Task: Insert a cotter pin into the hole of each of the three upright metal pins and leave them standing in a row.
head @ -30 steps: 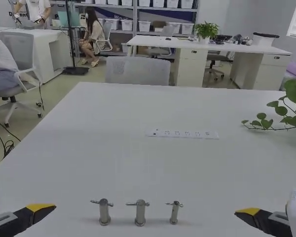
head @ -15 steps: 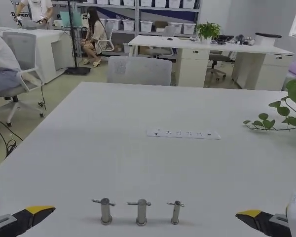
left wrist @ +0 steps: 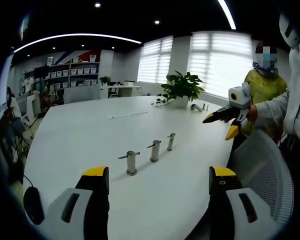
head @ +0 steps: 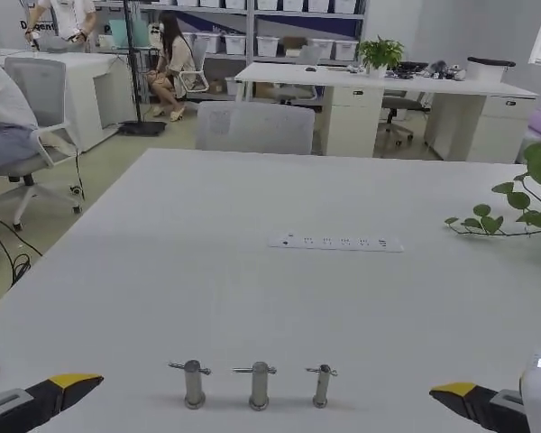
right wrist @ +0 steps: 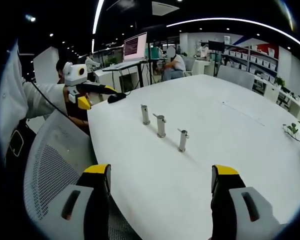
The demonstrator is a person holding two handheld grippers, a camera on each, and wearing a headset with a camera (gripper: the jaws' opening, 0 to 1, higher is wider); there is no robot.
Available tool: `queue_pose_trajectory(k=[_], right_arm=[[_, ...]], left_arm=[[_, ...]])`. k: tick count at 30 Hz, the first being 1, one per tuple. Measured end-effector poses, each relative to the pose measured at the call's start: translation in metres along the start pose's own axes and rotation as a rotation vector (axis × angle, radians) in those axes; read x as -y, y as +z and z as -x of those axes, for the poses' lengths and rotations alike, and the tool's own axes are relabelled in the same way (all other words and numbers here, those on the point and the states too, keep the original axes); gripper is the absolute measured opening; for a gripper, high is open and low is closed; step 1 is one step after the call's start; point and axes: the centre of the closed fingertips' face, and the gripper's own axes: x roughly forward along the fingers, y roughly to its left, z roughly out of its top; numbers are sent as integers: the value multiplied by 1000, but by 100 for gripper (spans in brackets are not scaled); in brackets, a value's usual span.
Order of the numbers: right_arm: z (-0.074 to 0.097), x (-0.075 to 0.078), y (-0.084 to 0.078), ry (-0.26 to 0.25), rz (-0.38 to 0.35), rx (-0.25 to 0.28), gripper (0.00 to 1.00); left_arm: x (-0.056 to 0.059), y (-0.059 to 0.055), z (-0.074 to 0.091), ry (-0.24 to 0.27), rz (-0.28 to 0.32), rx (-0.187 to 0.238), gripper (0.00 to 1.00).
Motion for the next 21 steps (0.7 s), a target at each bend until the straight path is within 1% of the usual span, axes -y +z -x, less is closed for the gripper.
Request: queue_pose_trajectory(k=[10,21], right_arm=[[-2,0,1,4,-3,3,84],[-2,1,2,3,-1,5,84]], left_arm=[[-1,0,0,2,-3,-3,82],[-1,2,0,6,-1,3,82]])
